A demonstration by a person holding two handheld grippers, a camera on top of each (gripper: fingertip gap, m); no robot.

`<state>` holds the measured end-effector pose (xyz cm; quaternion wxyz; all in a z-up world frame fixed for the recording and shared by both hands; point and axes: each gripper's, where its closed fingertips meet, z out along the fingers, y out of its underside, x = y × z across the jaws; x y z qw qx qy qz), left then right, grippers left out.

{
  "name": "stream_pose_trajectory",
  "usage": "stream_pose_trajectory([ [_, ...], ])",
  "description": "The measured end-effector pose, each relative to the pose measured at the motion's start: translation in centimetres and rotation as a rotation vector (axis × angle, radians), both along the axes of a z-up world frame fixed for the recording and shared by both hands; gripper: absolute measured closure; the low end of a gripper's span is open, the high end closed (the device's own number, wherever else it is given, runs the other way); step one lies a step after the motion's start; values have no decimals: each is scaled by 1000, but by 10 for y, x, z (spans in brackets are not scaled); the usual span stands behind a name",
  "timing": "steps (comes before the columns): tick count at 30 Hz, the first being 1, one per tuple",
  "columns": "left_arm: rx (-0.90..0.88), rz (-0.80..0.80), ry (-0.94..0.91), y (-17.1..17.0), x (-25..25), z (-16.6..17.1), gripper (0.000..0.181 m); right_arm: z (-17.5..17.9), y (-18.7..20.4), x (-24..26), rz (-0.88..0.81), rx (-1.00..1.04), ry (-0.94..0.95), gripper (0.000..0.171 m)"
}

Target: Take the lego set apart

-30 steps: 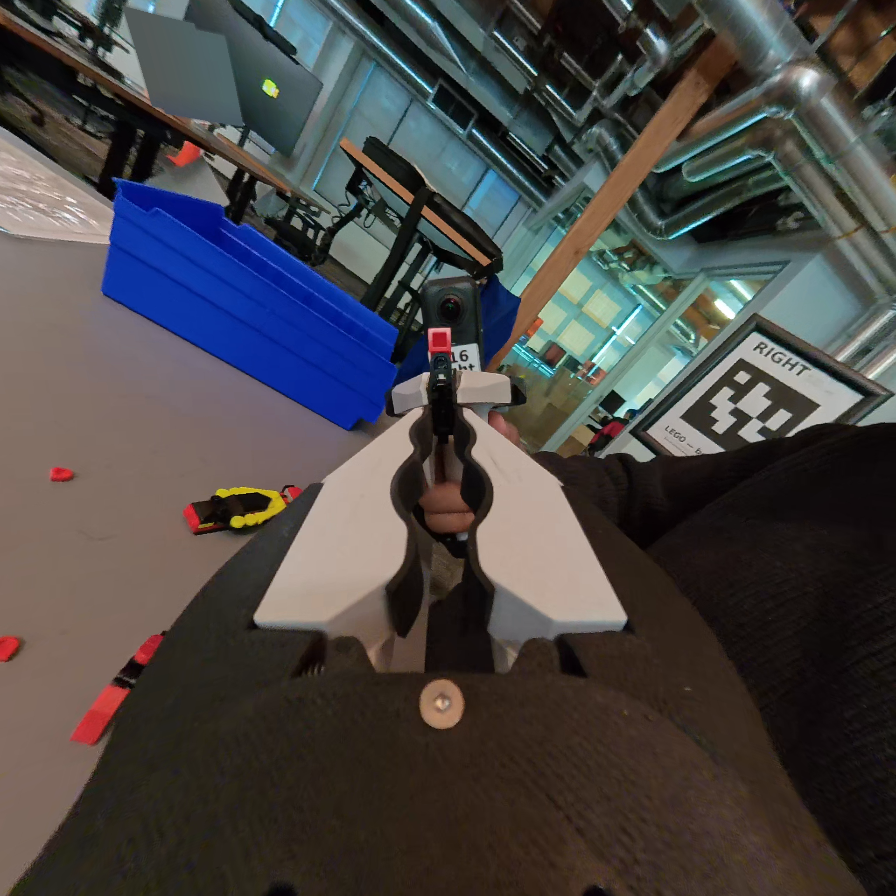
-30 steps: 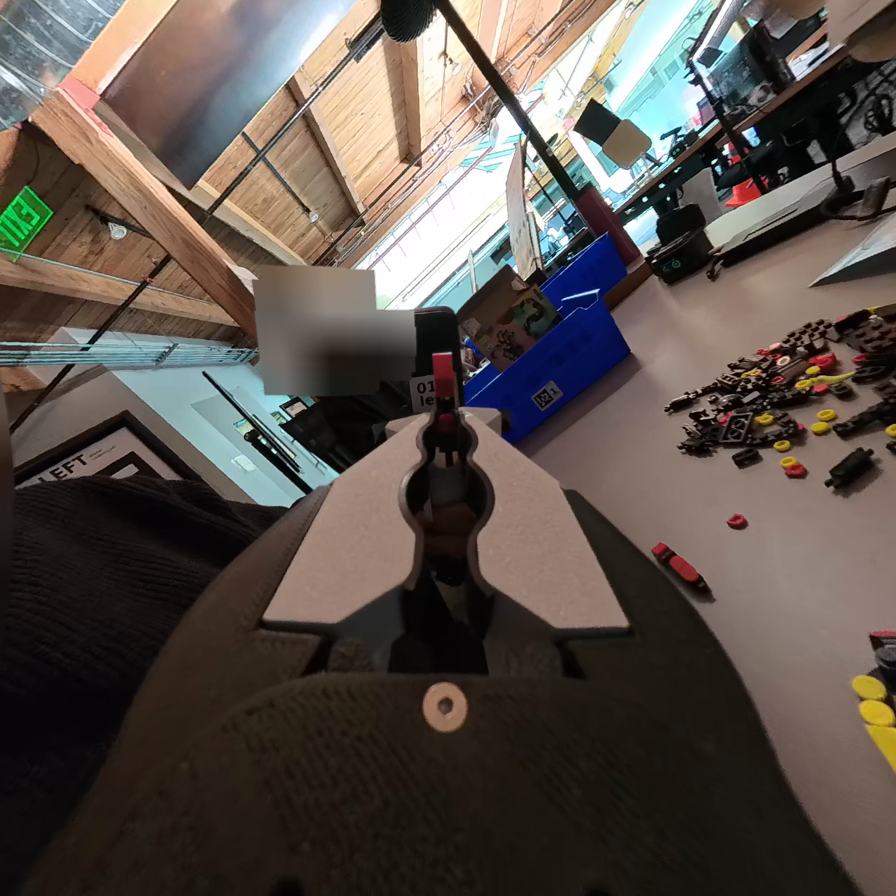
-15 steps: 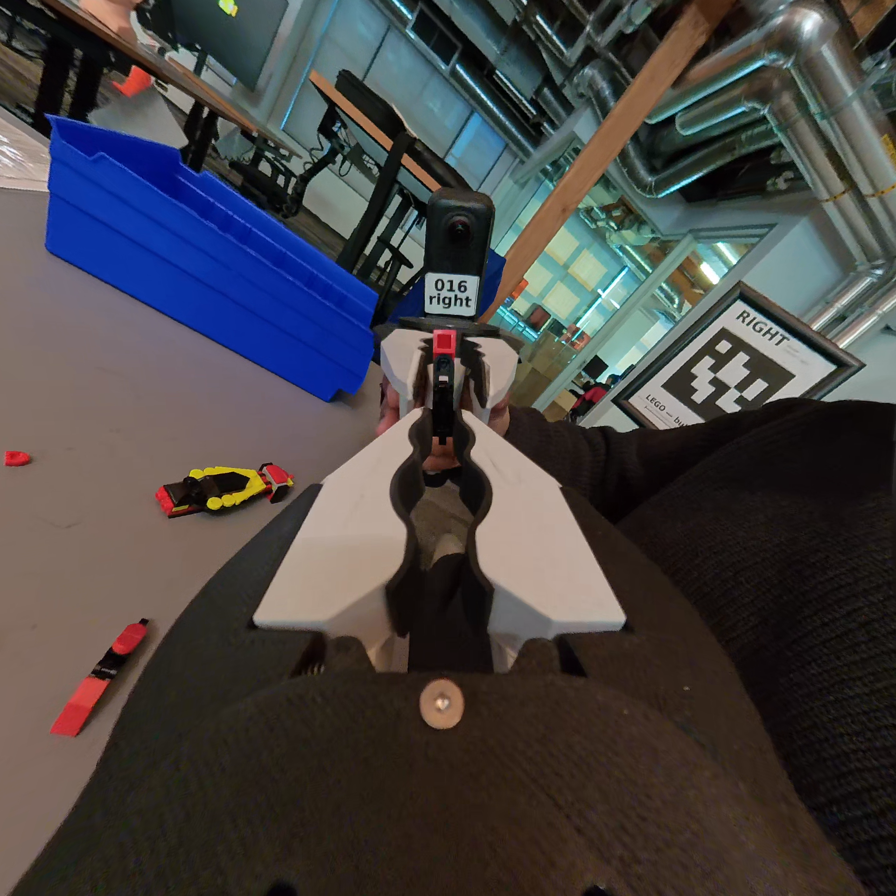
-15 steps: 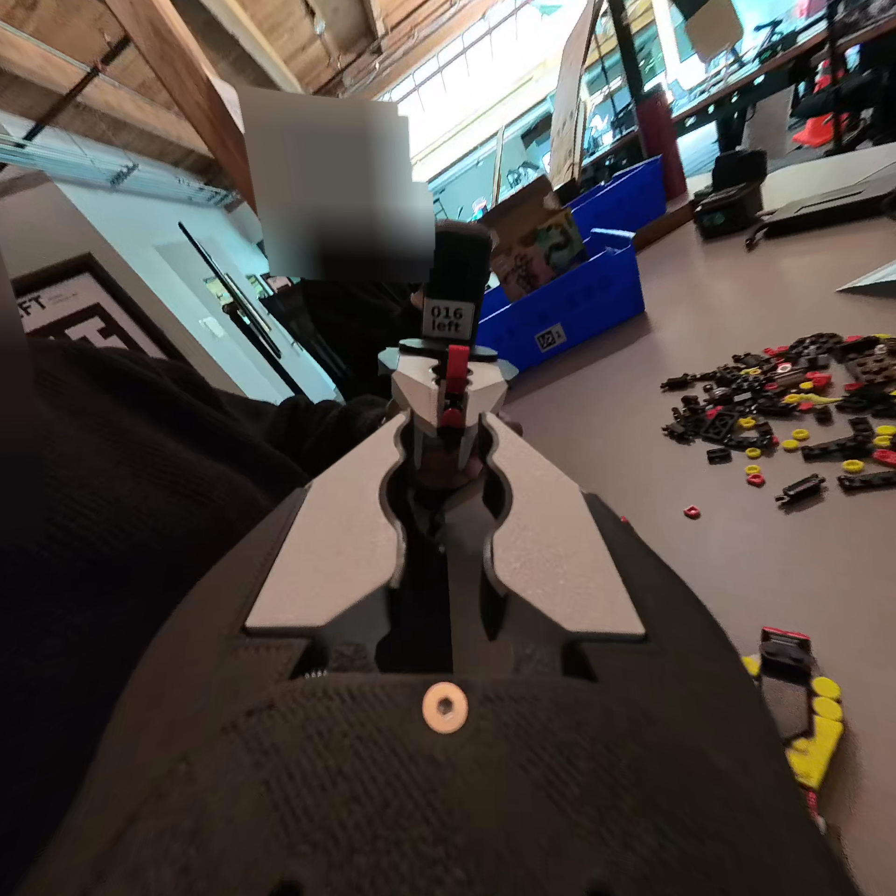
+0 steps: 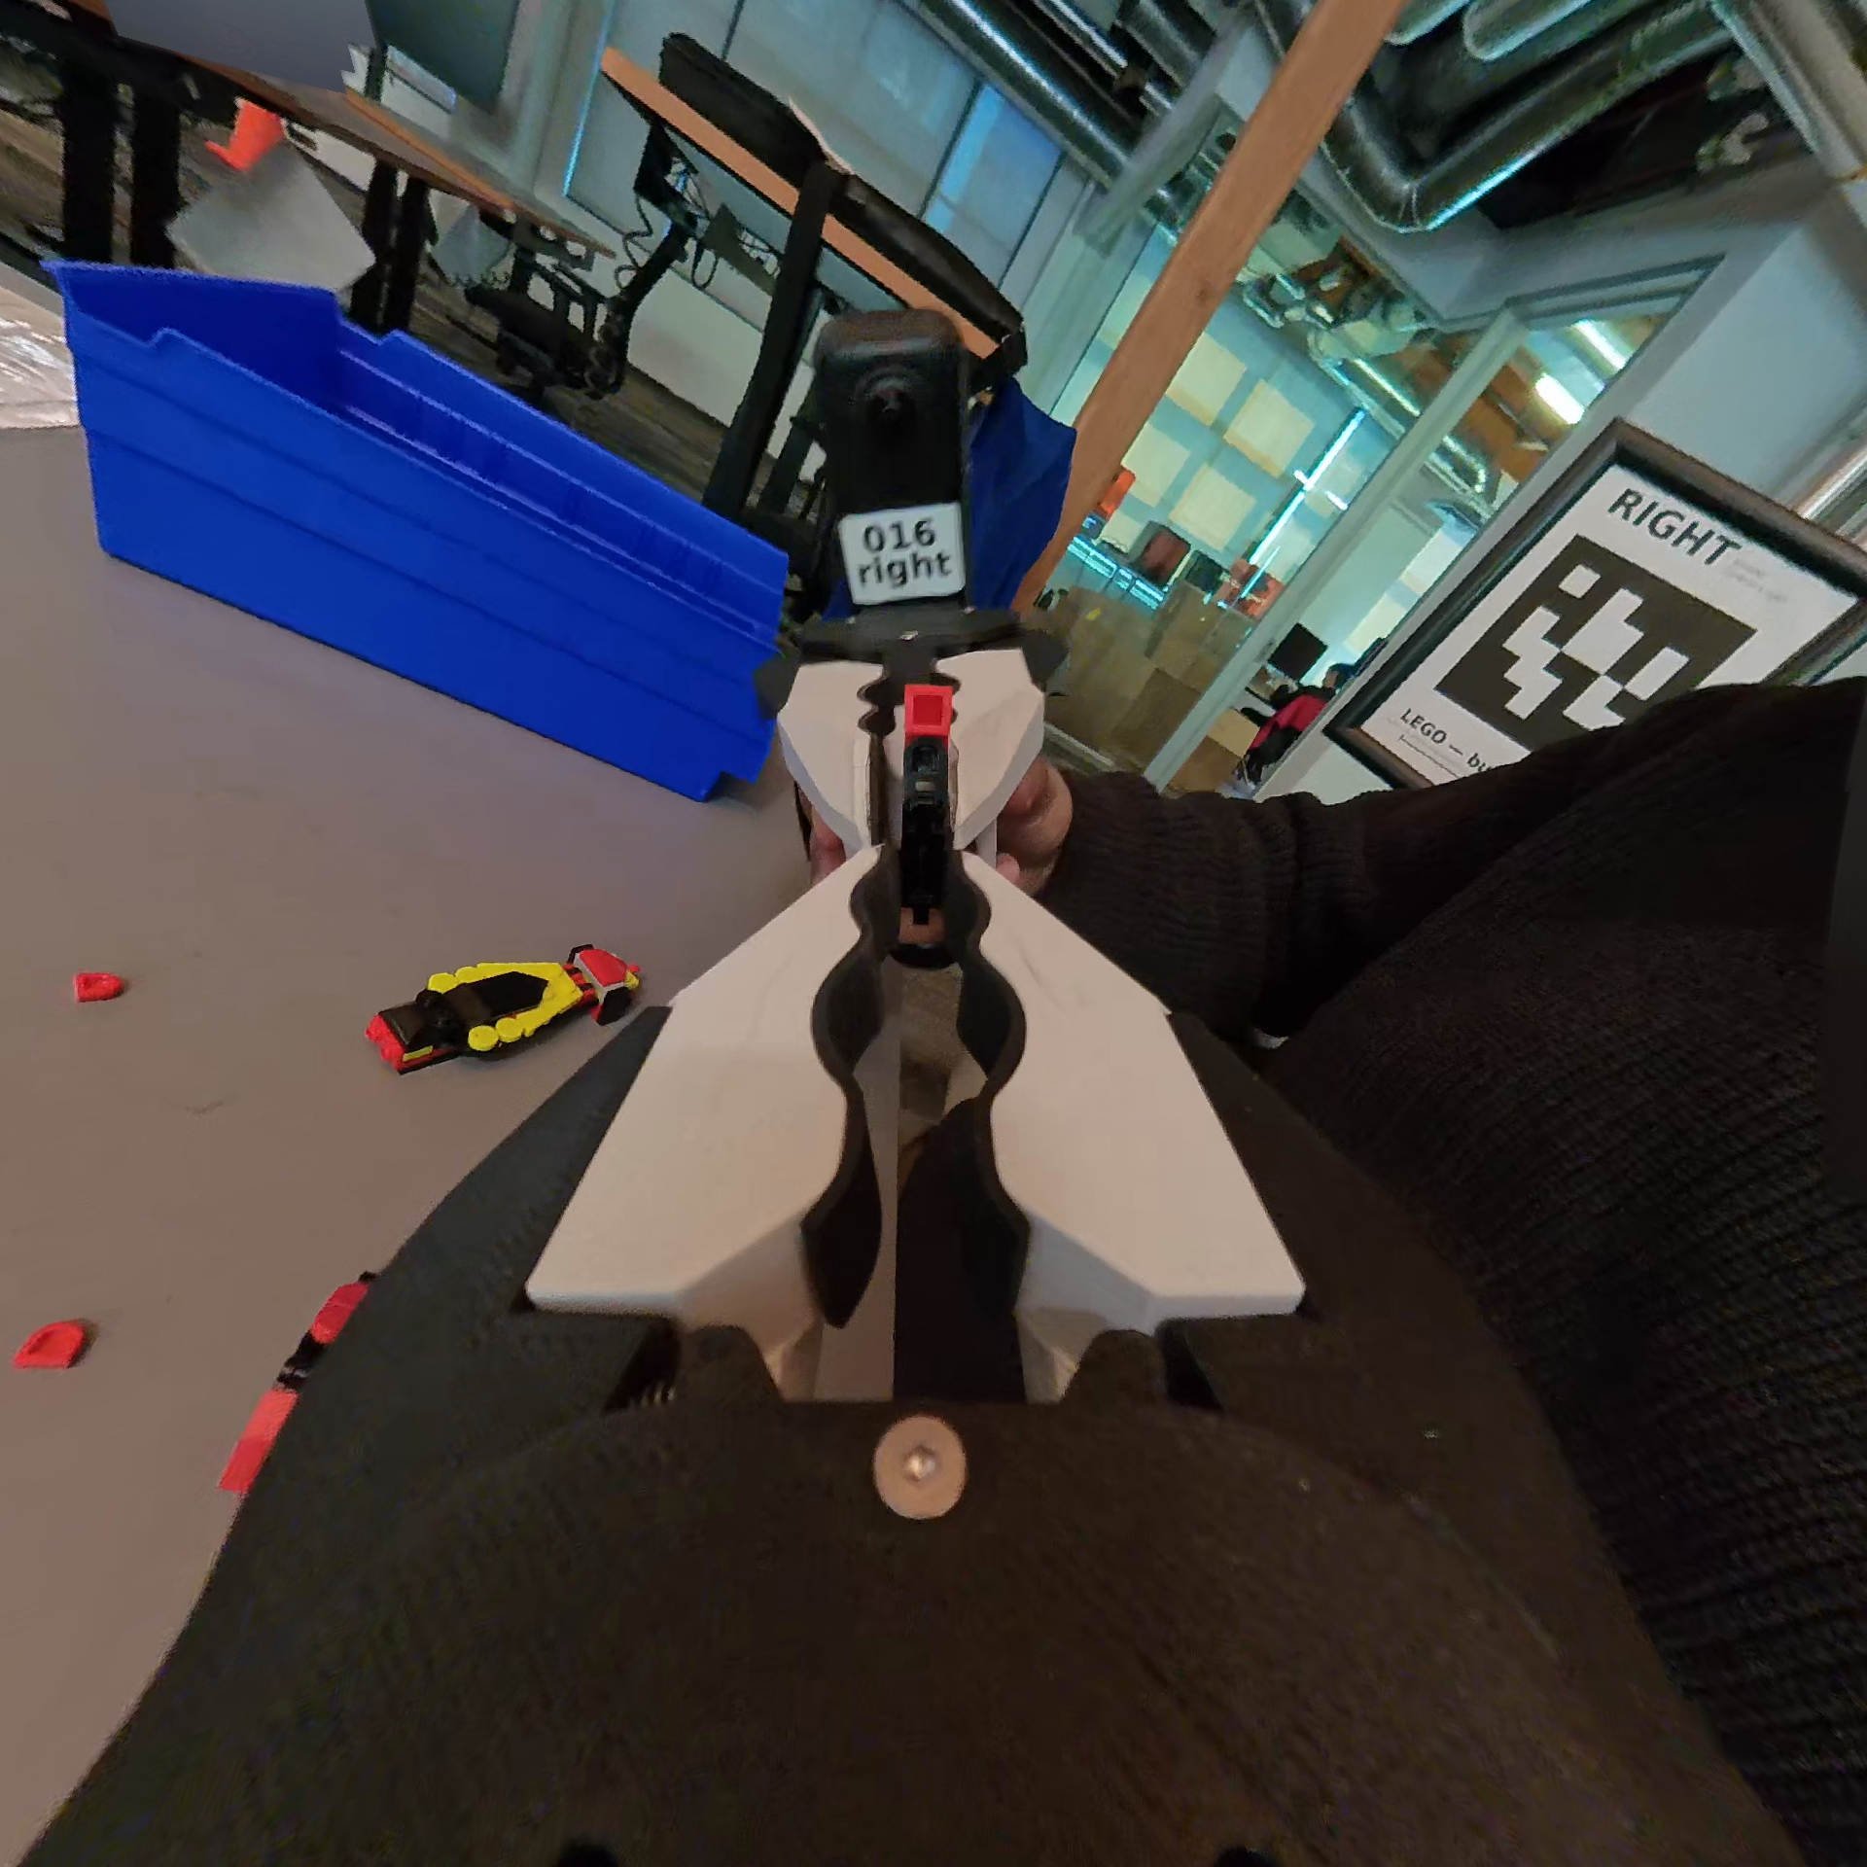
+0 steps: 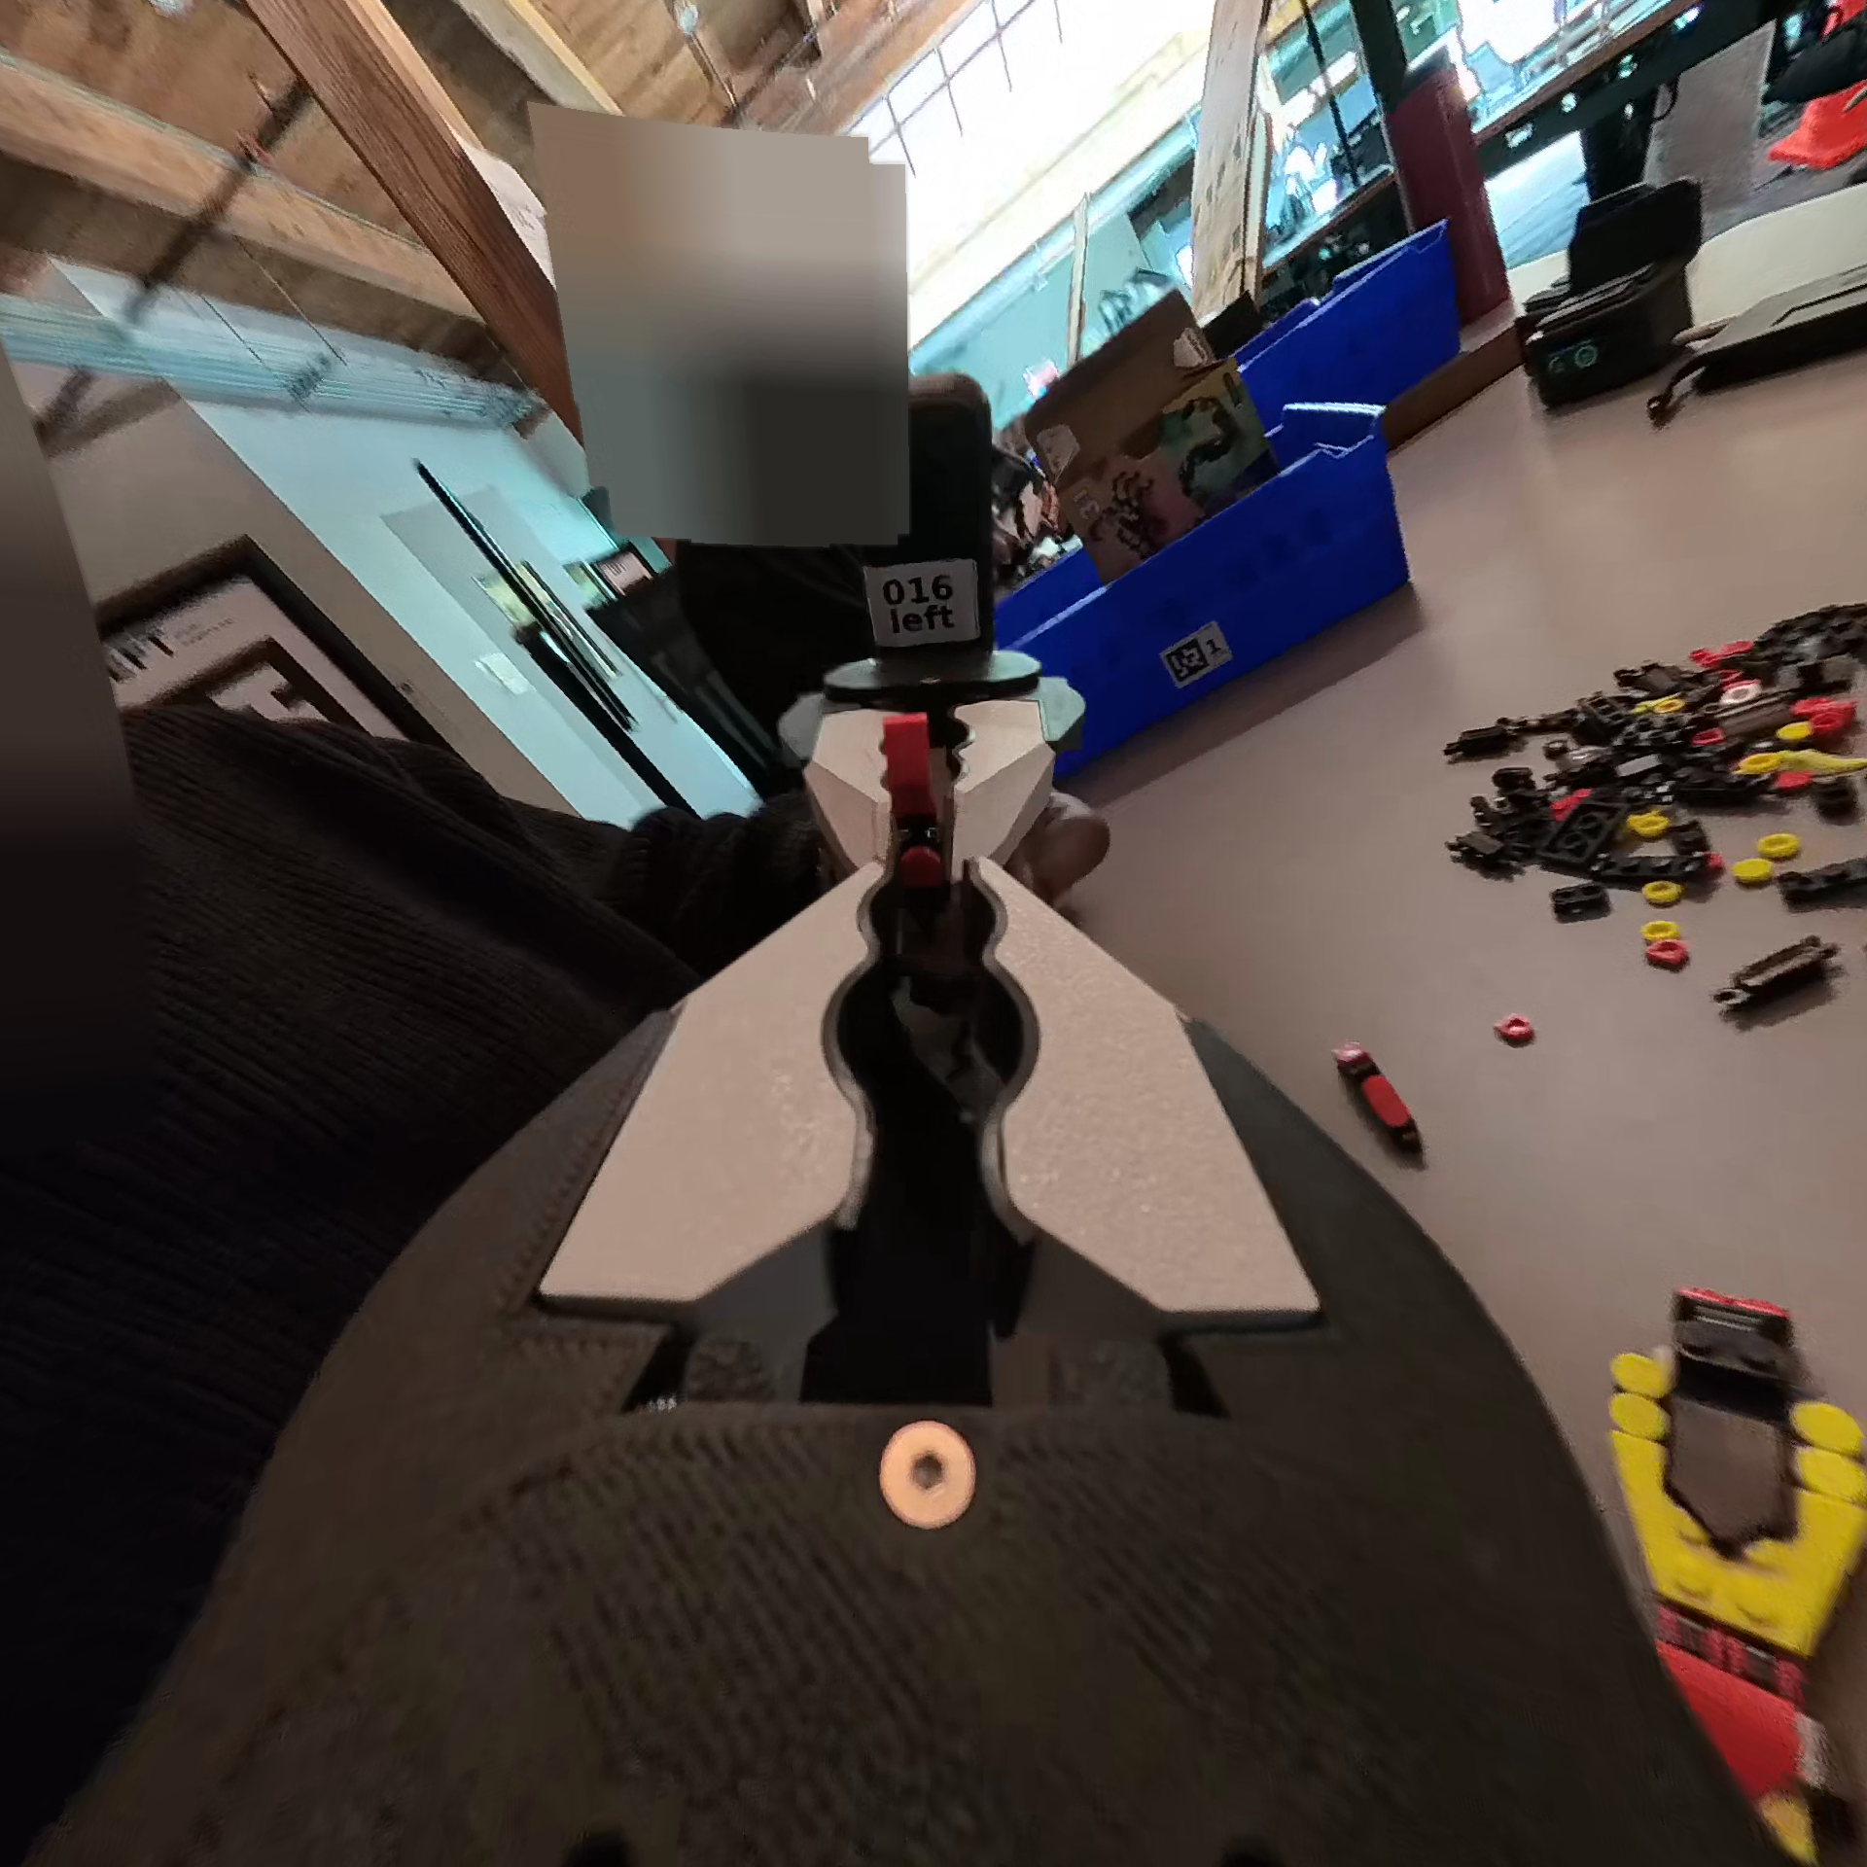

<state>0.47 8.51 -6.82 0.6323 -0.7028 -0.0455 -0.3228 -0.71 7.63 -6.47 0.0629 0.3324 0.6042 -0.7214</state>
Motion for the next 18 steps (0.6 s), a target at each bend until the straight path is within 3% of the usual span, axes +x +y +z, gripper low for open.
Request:
stream_pose_trajectory([
  [7,-39,14,44,1,-2,-10,176,-7,2,0,-77,229,132,165],
  [13,-28,17,-42,4,-4,-9,175,-6,5,-2,-59,148,67,165],
  [18,2,20,-252,7,-13,-5,175,-3,10,-8,-74,17,-8,166],
])
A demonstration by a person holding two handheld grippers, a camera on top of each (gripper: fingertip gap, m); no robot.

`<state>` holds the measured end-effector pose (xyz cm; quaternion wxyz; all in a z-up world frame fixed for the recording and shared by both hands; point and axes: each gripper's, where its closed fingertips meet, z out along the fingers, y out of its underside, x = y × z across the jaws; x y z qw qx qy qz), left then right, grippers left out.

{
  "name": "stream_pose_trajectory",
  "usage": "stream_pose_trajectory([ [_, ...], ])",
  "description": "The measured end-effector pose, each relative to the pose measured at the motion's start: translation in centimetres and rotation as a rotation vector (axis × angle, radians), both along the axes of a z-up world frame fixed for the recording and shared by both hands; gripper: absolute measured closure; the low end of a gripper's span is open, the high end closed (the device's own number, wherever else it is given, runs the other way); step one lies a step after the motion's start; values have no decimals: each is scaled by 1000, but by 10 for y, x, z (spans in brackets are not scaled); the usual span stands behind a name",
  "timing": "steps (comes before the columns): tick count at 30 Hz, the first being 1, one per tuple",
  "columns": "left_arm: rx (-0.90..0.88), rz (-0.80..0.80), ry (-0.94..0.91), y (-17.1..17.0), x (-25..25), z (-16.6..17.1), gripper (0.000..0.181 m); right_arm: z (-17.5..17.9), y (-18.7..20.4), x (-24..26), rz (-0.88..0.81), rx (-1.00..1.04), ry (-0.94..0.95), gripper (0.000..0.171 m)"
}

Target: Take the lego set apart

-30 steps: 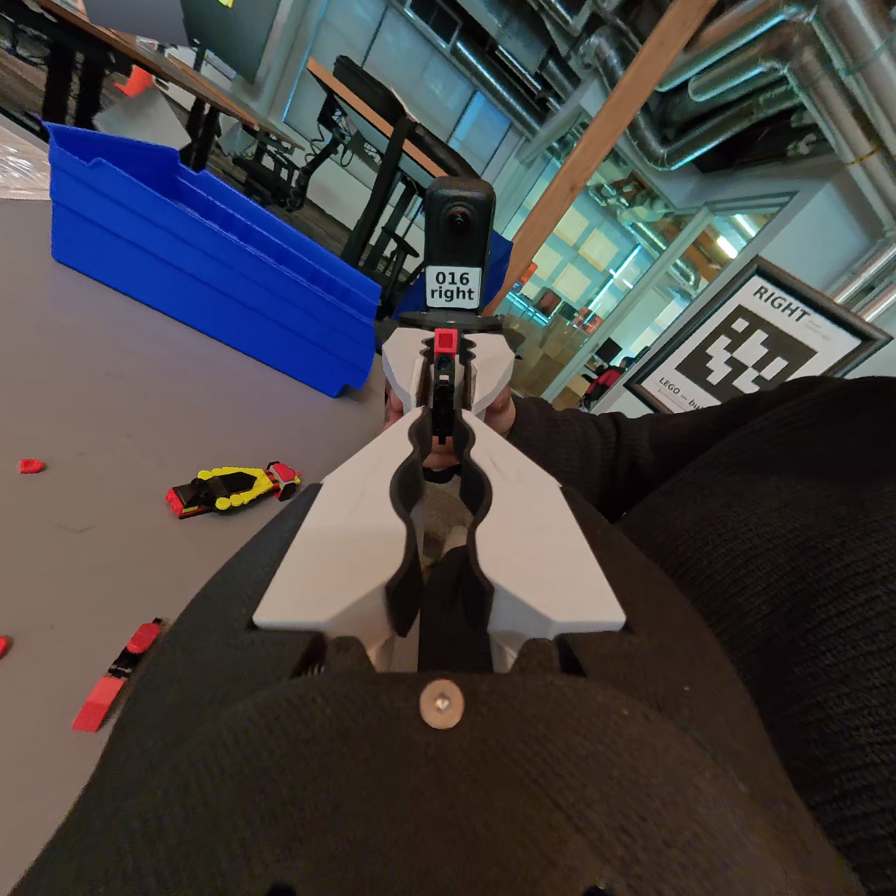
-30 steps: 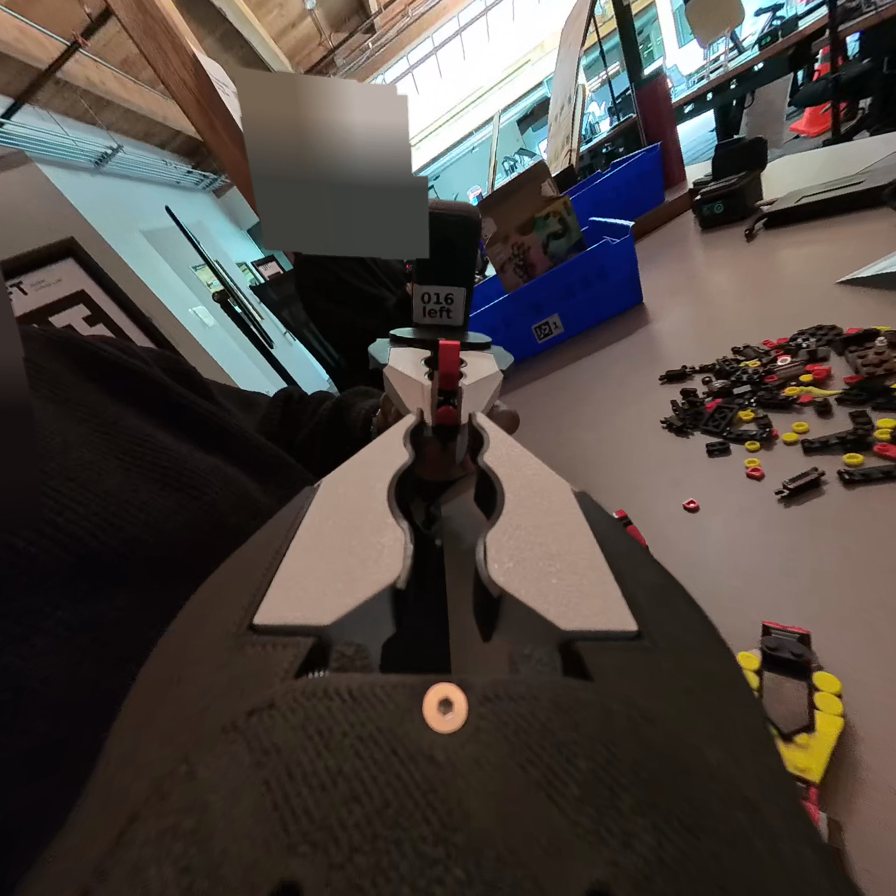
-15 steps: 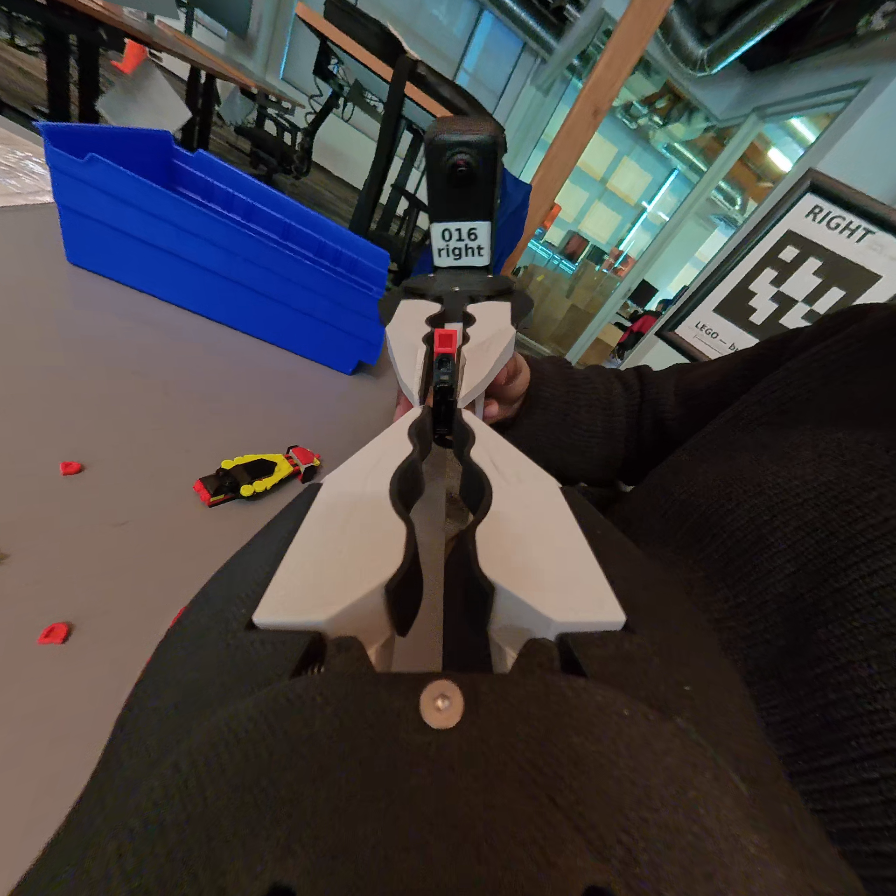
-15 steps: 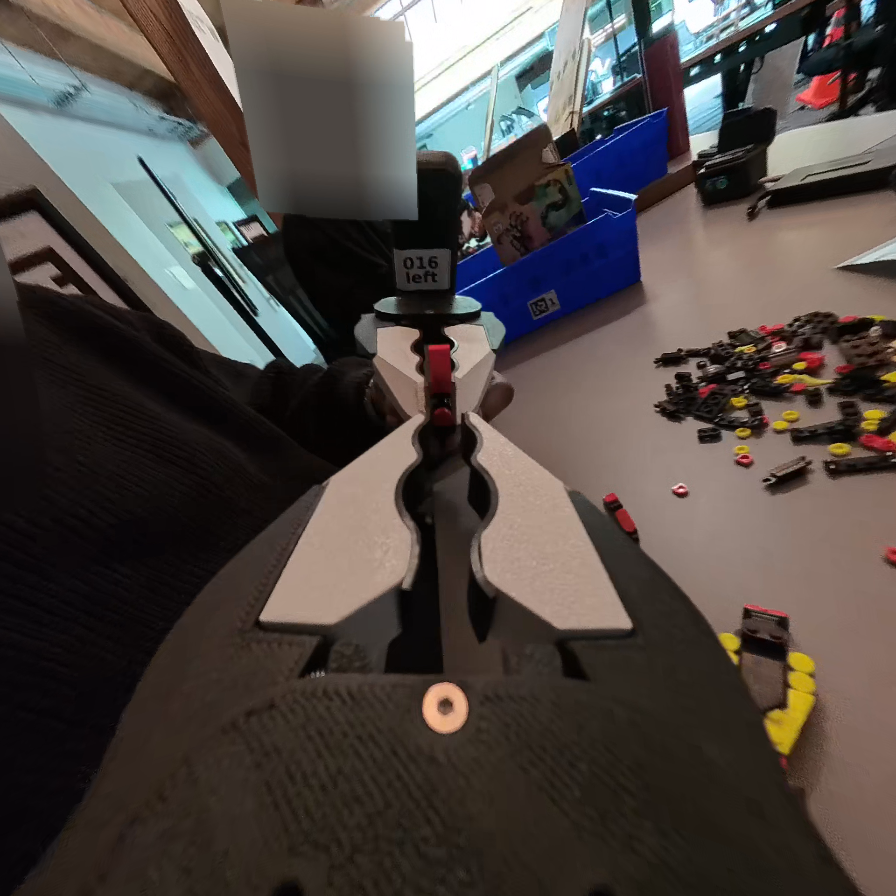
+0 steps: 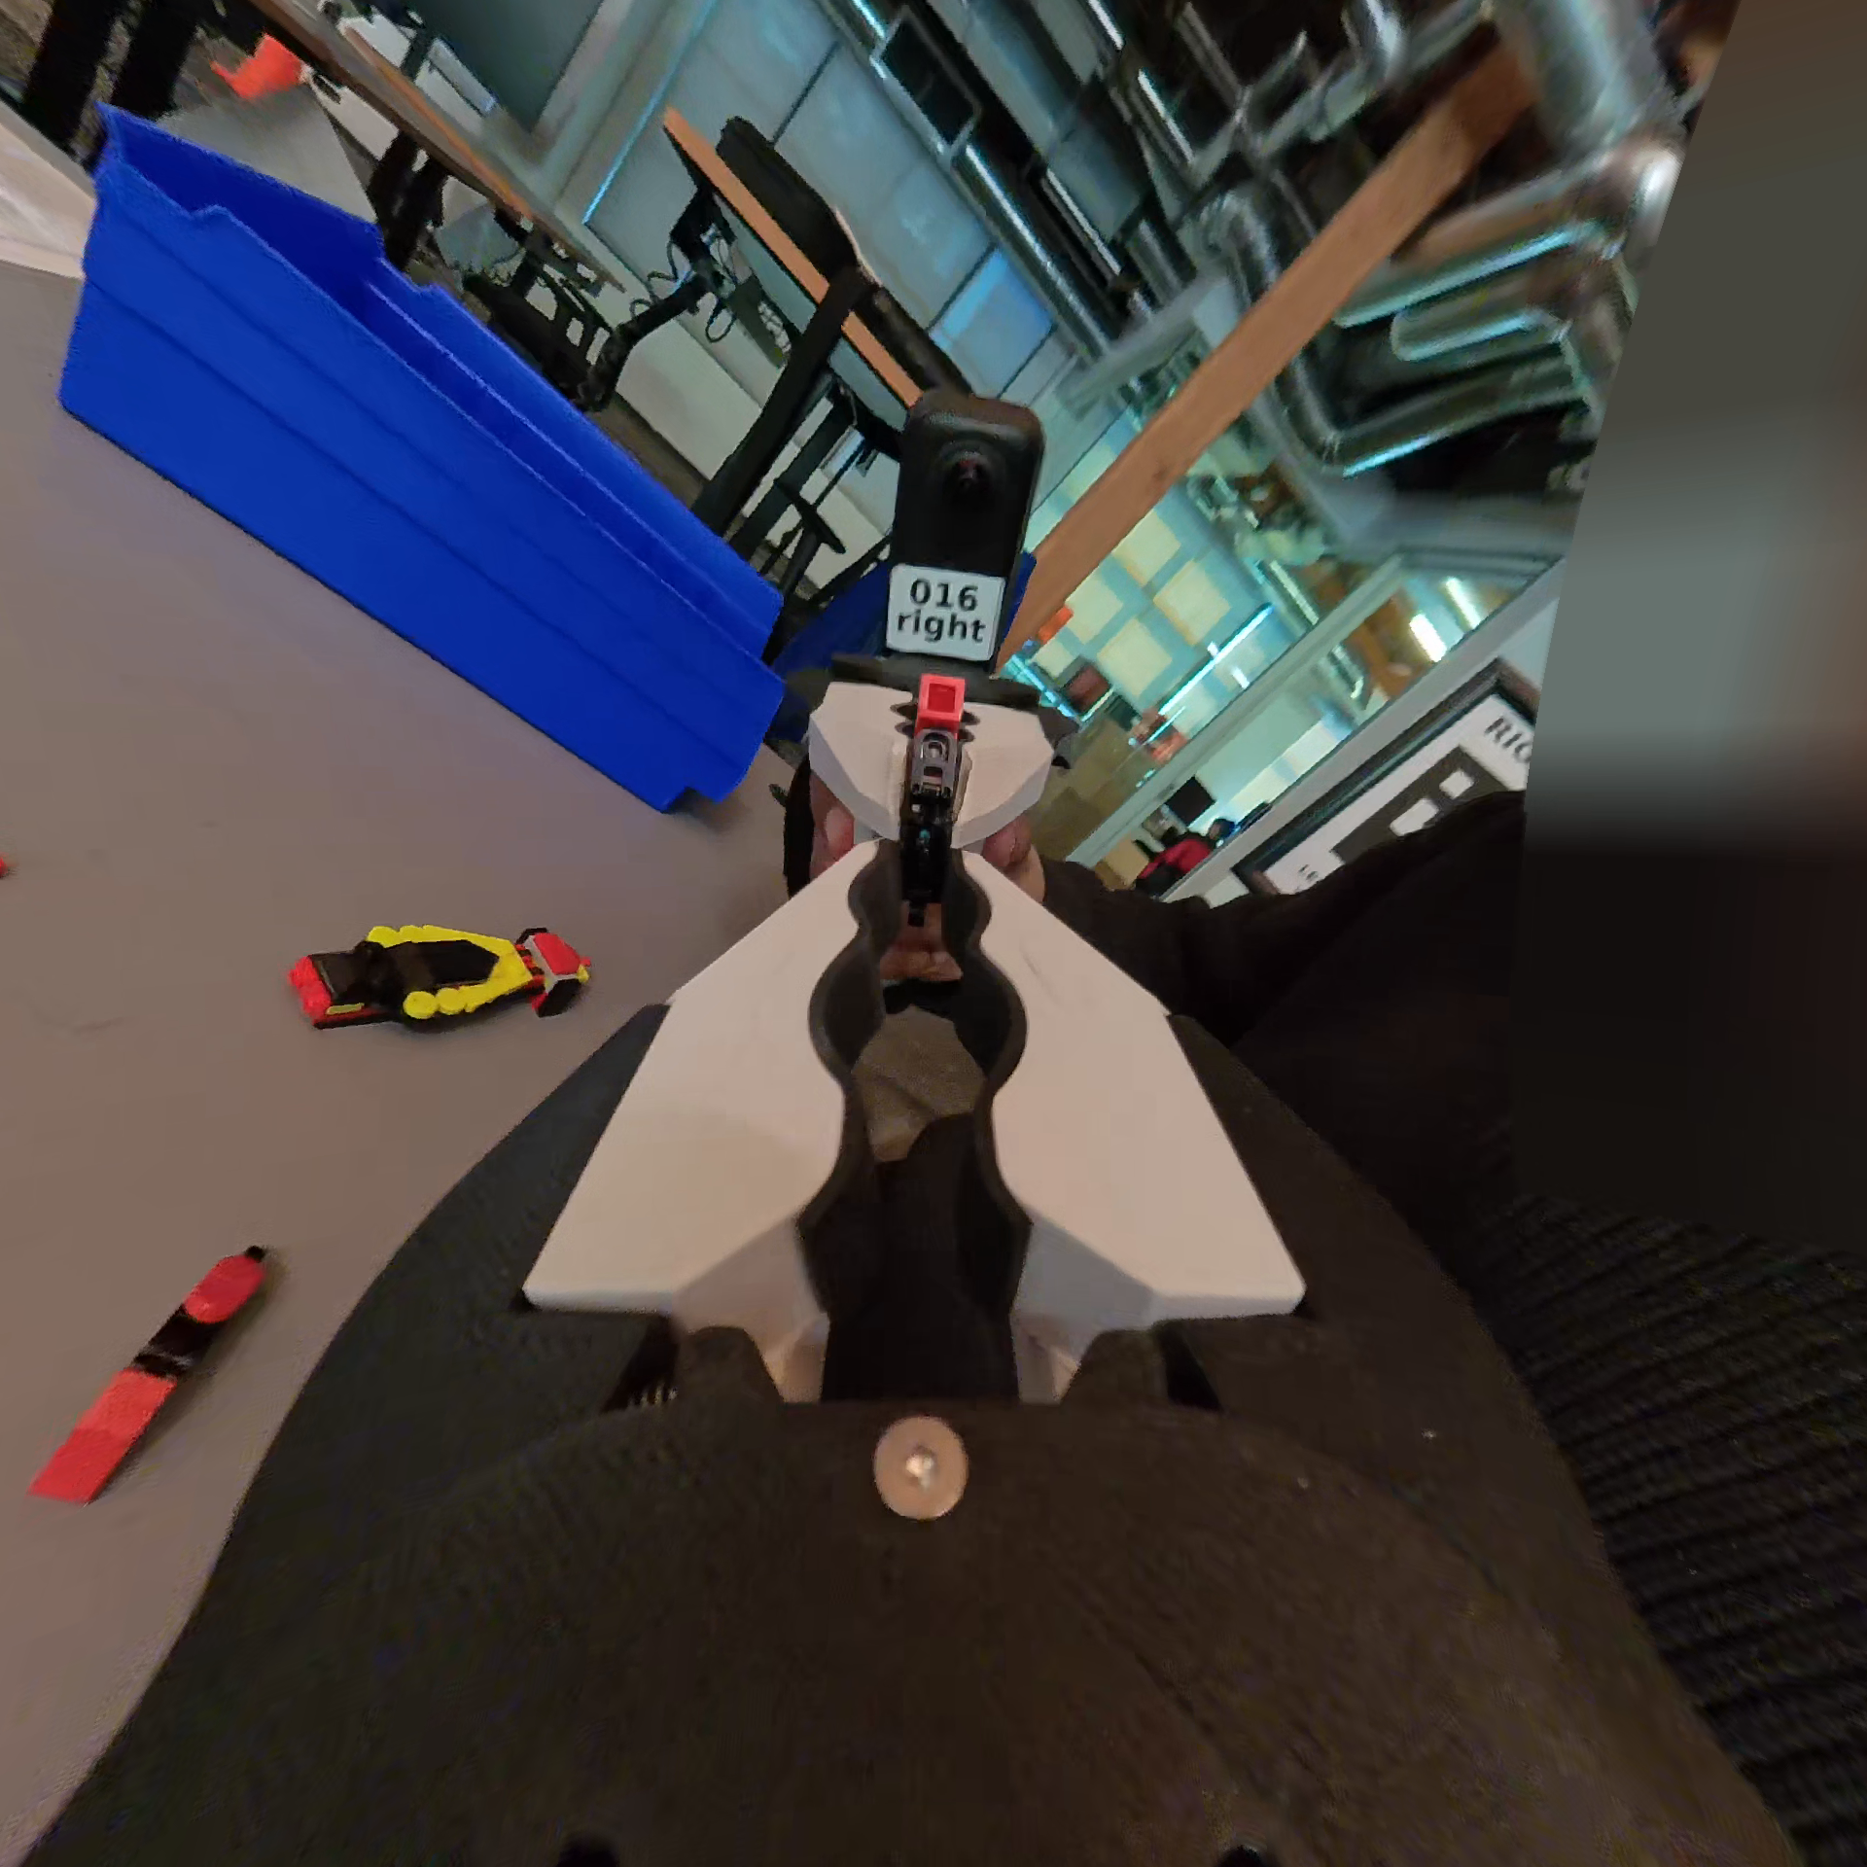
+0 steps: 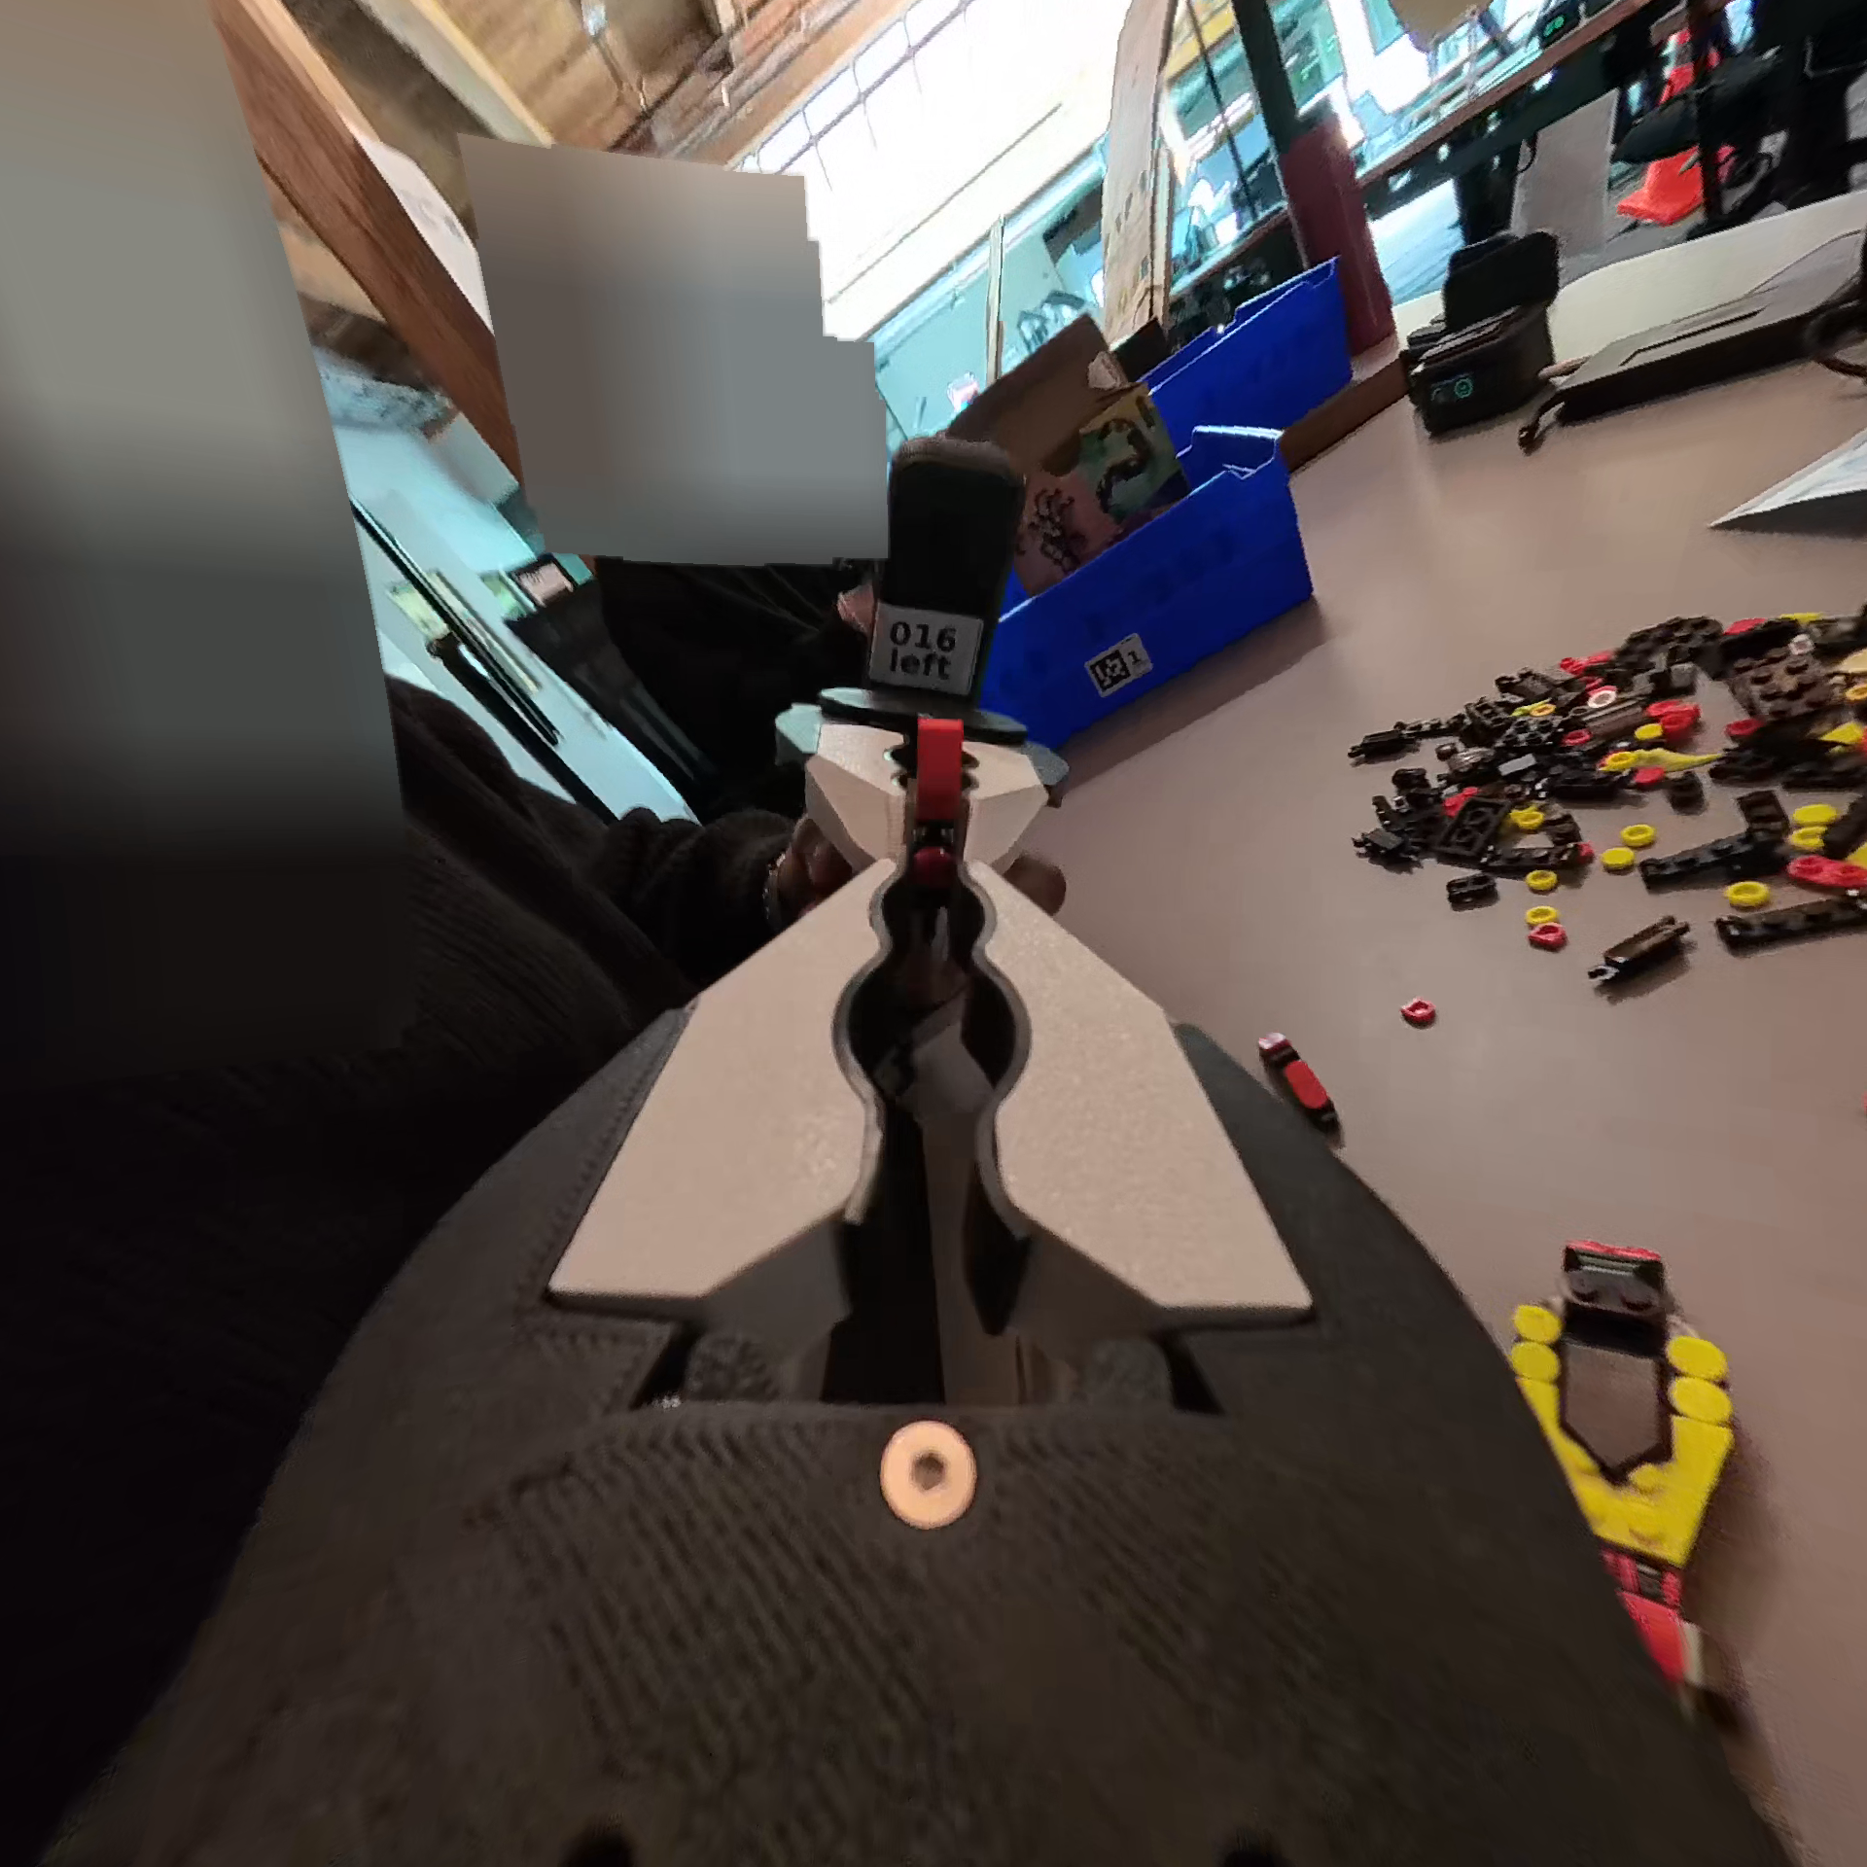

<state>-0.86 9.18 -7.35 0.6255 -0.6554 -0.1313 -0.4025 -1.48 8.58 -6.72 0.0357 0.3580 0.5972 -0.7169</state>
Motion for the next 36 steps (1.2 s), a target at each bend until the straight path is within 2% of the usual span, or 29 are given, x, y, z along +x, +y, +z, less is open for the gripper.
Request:
stream_pose_trajectory([
  [1,-4,6,-23,0,-4,-1,174,1,8,1,5,-44,-16,168],
  [3,55,145,-158,-16,-51,5,175,10,51,-14,-139,-199,-32,171],
  [4,56,207,-171,-25,-73,1,175,5,71,-21,-217,-155,-18,171],
  [5,28,246,-123,-27,-84,-6,175,-4,74,-26,-249,-87,-12,171],
  [7,27,200,-111,-20,-76,-5,175,-7,50,-29,-197,-70,-16,171],
  [9,-13,136,-71,-11,-56,-13,175,-20,26,-31,-177,45,-10,170],
  [10,-25,109,-69,-8,-48,-16,175,-25,19,-34,-178,71,-10,162],
  [13,-41,53,-99,-3,-38,-20,175,-25,1,-32,-104,-57,-81,147],
  [15,-49,32,-113,-1,-34,-22,175,-28,-6,-32,-79,-102,-121,147],
  [30,-73,-77,-177,2,-26,-29,175,-36,1,-36,-2,-243,-228,160],
  [36,-110,-84,-146,3,-25,-35,175,-41,1,-35,-8,-174,-213,160],
])
